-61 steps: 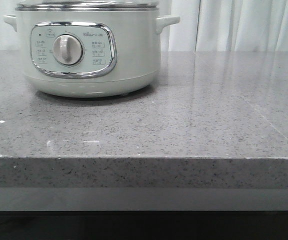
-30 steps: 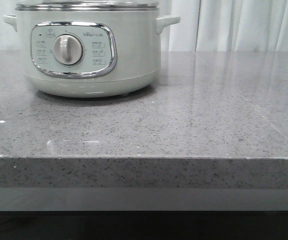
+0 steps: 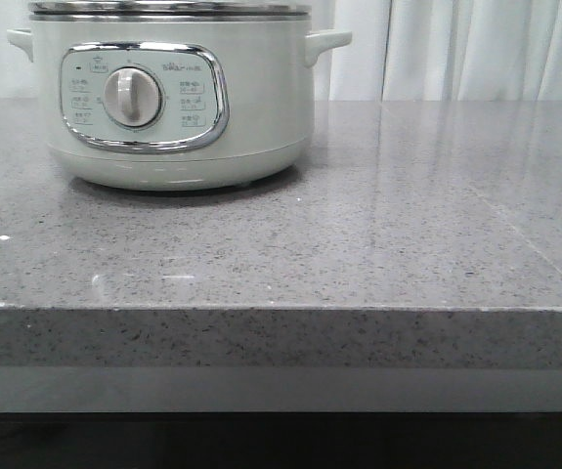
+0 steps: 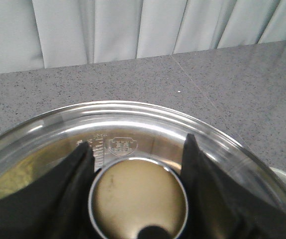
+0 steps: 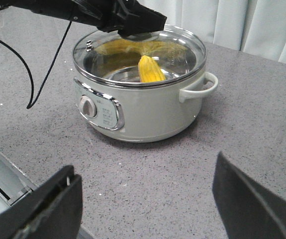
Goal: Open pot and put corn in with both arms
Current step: 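Lower the glass lid onto the pot with the left gripper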
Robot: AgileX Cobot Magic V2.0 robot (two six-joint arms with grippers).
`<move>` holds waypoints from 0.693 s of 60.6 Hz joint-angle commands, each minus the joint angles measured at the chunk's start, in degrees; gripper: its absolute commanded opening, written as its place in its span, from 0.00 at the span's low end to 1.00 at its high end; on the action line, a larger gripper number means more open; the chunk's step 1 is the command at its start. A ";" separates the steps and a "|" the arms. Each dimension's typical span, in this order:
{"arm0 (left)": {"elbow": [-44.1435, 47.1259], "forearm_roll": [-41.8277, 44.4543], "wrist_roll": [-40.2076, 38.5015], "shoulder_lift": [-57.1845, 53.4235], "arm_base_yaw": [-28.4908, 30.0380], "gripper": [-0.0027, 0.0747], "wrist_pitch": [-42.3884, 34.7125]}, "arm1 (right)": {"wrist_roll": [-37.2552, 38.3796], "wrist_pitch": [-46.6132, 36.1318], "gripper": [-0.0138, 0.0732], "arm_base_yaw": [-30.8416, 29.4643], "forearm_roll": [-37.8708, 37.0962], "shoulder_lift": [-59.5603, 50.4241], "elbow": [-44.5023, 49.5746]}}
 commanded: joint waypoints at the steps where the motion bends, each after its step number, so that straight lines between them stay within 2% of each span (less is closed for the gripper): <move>1: -2.77 -0.35 -0.17 -2.53 -0.42 0.30 -4.44 | -0.54 -4.54 0.81 -0.13 0.41 -0.17 -1.44; 16: -2.77 -1.43 -0.30 -2.15 -0.42 0.32 -4.47 | -0.54 -4.54 0.81 -0.13 0.41 -0.17 -1.44; 19: -2.77 -2.34 -0.30 -2.15 -0.42 0.36 -4.47 | -0.54 -4.54 0.81 -0.13 0.41 -0.17 -1.44; 24: -2.77 -2.78 -0.30 -2.15 -0.42 0.53 -4.13 | -0.54 -4.54 0.81 -0.13 0.41 -0.17 -1.44; 29: -2.77 -2.88 -0.30 -2.39 -0.42 0.64 -3.62 | -0.54 -4.54 0.81 -0.13 0.41 -0.17 -1.44; 42: -2.77 -0.17 -0.20 -6.95 -0.42 0.66 -0.48 | -0.54 -4.54 0.81 -0.13 0.41 -0.17 -1.44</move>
